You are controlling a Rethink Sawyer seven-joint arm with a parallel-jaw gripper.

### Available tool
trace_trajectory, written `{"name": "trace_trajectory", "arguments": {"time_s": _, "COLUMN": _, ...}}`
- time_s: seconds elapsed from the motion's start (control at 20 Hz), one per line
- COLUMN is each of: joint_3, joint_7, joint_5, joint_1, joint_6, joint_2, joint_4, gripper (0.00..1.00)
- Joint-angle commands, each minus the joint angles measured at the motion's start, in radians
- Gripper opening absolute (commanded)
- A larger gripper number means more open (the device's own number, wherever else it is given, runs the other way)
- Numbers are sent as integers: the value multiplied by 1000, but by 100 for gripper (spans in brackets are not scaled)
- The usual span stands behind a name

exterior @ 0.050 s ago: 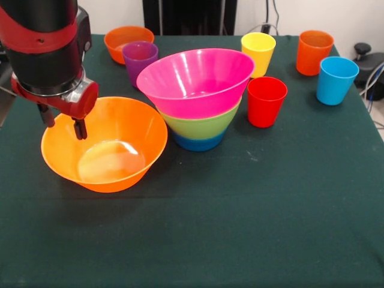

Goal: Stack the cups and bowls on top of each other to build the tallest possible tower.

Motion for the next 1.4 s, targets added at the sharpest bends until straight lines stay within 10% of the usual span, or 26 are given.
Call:
{"name": "trace_trajectory", "arguments": {"time_s": 0.05, "joint_3": 88, "joint_7": -151, "joint_5": -22, "joint_1": 11, "joint_6": 71, "joint_2": -2, "joint_4": 89, "gripper": 100}}
{"name": "trace_trajectory", "arguments": {"time_s": 1.4, "joint_3": 127, "joint_7": -244, "joint_5": -65, "joint_1": -53, "joint_6": -21, "joint_2": 39, "joint_4": 94, "gripper": 100}}
